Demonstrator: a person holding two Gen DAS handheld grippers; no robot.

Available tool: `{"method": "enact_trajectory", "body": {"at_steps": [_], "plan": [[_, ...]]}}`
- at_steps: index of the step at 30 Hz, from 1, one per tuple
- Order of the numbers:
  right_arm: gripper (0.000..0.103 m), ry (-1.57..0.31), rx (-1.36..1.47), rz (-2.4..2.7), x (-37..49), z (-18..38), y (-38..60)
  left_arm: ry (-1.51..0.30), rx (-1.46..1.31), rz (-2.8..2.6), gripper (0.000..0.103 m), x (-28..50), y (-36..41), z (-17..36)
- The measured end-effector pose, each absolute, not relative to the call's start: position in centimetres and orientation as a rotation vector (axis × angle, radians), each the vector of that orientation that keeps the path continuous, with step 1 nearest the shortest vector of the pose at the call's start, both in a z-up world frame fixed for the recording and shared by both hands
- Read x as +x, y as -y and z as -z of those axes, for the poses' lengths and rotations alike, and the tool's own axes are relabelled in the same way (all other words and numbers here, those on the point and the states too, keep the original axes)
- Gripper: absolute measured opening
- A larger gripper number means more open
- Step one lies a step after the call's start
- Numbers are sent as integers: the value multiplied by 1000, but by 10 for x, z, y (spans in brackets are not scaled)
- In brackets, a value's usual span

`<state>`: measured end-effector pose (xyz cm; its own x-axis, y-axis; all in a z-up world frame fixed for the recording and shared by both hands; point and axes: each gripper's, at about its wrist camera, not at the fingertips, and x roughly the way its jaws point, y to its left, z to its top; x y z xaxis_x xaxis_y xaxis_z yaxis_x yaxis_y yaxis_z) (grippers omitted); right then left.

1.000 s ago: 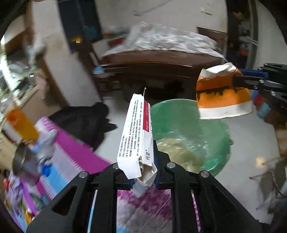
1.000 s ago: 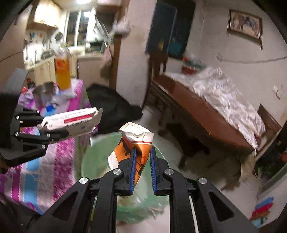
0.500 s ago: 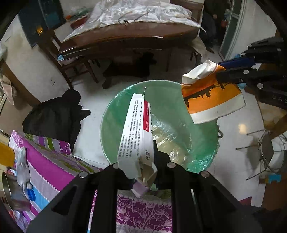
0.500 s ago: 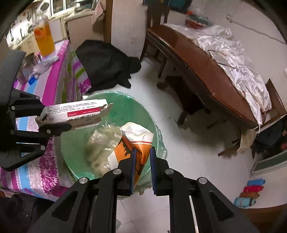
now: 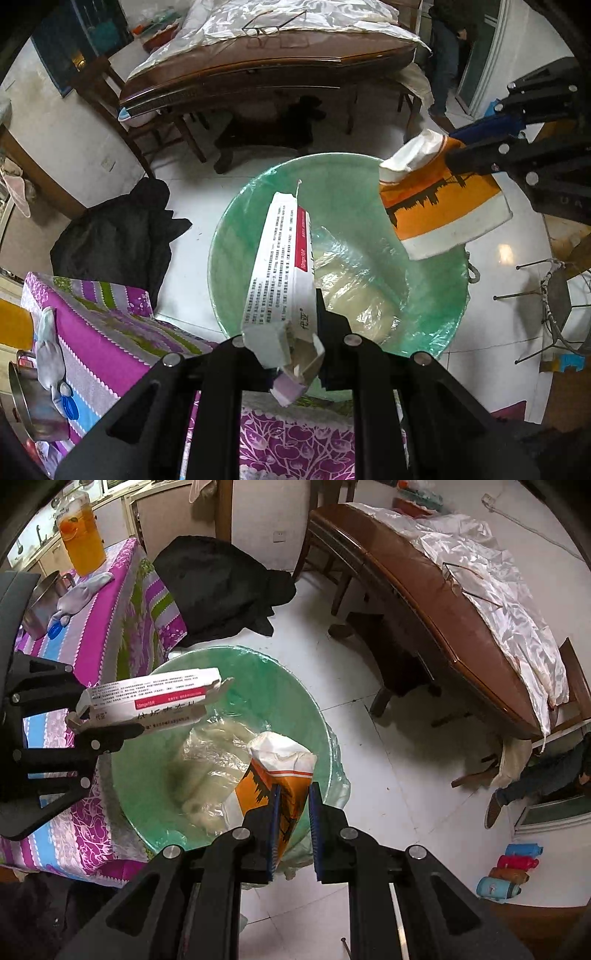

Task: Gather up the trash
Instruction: 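Carry the paper cup and medicine box over the green trash bin with both tools, then open both tools to drop the cup and box into the bin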

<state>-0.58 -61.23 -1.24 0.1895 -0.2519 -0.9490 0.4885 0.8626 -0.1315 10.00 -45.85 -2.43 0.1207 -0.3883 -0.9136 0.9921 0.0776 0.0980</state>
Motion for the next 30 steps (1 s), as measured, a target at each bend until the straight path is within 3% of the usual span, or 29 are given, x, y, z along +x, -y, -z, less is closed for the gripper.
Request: {"method": "enact_trajectory", "body": {"at_steps": [4,5,6,7,30], "plan": [[16,-1278,226,514,-3,14,611,-863,895,1239,19,102,461,22],[16,-1279,215,509,-1,14,610,-864,891,1231,25,103,461,21],[19,-1271,220,504,-1,14,611,-861,889,1223,42,104,460,21],[28,-1266,236,502,-1,13,611,-854,883,1214,57,104,459,21],[31,-1212,226,519,-1,22,600,-752,806,1105,58,107,428,18]]}}
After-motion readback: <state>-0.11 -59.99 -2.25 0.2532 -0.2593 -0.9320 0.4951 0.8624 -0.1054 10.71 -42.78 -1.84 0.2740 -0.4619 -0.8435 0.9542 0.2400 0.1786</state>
